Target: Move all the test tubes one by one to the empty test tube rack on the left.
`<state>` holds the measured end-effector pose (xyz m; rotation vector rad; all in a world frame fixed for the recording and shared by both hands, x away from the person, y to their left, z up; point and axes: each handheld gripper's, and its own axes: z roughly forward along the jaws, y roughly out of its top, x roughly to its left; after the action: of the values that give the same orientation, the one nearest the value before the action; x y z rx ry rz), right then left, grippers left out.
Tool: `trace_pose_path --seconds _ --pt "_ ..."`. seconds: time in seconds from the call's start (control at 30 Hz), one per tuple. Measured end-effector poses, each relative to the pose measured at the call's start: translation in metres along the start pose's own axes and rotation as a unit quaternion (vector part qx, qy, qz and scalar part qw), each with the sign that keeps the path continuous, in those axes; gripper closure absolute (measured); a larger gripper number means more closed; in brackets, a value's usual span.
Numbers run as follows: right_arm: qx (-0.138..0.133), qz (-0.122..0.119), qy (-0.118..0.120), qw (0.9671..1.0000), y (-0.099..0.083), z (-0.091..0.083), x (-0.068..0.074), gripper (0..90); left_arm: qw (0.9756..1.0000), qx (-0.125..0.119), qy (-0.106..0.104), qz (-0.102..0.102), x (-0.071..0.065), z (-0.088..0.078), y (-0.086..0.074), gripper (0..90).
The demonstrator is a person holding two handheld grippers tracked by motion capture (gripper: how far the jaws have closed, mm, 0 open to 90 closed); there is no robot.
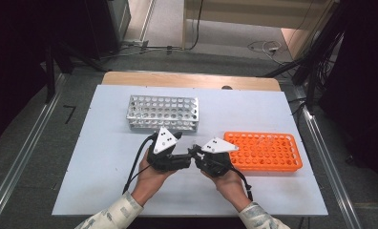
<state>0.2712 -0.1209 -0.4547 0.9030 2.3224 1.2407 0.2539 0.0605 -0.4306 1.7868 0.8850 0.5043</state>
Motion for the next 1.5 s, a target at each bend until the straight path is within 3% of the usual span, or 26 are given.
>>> trace_pose_path --seconds 0.23,0.4,0.6,0.8,1.0,1.27,1.5 --pt "0.001 -0.009 0.008 0.9999 0.004 0.001 0.008 72.8 0.9999 0.001 0.011 0.011 0.001 0.001 -0.004 50.5" --pt "0.003 -0.009 0.007 0.9999 0.004 0.003 0.008 72.8 0.9998 0.005 0.0 0.02 0.0 0.002 -0.005 63.9" --pt "0.005 -0.007 0.005 0.9999 0.004 0.002 0.007 72.8 0.9994 0.01 -0.004 0.033 -0.004 0.003 -0.005 73.7" --pt "0.005 -0.008 0.005 0.9999 0.004 0.002 0.007 72.2 0.9994 0.011 -0.002 0.032 -0.004 0.003 -0.005 74.9" --pt "0.004 -0.007 0.01 0.9999 0.003 0.0 0.005 54.9 0.9997 0.006 0.003 0.023 0.002 0.0 -0.002 75.1" --pt "-0.005 0.004 0.01 0.9999 0.003 -0.014 -0.007 41.9 0.9993 -0.005 0.036 -0.01 0.028 -0.009 0.009 75.2" --pt "-0.013 0.01 0.001 0.9999 0.0 -0.03 -0.018 37.8 0.9965 -0.008 0.079 -0.027 0.055 -0.017 0.021 75.1"
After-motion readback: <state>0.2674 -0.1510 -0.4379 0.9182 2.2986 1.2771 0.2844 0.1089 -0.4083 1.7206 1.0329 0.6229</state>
